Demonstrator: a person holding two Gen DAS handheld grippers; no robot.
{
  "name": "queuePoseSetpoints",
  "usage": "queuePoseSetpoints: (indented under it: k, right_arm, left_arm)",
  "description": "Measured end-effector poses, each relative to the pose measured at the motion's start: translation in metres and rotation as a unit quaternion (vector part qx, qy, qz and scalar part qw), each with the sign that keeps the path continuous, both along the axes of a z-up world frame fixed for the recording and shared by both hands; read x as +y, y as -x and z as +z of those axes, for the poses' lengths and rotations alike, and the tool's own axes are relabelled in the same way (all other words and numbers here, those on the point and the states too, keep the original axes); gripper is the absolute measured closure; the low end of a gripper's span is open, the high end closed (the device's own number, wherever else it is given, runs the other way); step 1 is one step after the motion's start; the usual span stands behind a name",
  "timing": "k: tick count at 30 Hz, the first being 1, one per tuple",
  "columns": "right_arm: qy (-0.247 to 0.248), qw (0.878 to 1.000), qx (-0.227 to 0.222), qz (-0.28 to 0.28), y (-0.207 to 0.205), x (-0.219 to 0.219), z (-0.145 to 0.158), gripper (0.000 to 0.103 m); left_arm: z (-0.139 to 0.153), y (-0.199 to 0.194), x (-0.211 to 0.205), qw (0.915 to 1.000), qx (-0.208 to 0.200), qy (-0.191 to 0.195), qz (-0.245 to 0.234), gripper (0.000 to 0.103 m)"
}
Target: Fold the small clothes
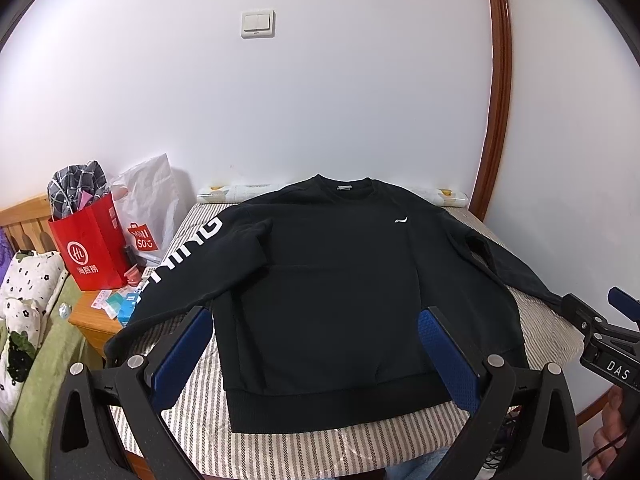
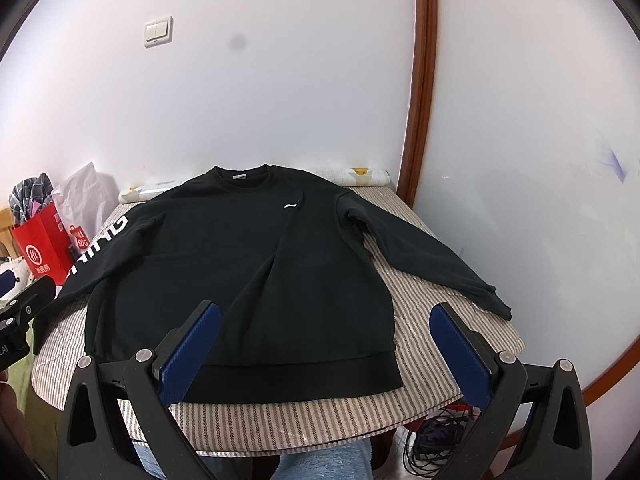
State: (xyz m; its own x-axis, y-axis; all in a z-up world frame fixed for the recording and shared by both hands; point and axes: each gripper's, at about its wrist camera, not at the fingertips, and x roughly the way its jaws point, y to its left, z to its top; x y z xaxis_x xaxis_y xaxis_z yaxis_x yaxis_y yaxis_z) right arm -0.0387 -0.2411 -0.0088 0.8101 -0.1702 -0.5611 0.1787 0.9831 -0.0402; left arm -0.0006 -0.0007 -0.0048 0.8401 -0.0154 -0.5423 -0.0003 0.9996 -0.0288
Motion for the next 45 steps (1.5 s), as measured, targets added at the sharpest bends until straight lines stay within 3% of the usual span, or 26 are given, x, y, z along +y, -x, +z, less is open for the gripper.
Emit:
queuePoseSetpoints:
  k: [45]
  right_arm:
    - [0.01, 1.0, -0.008, 0.004, 0.005, 0.01, 0.0, 0.0]
  left_arm:
    - [-0.002, -0.002, 0.012, 0.9998, 0.0, 0.016, 0.009, 0.0]
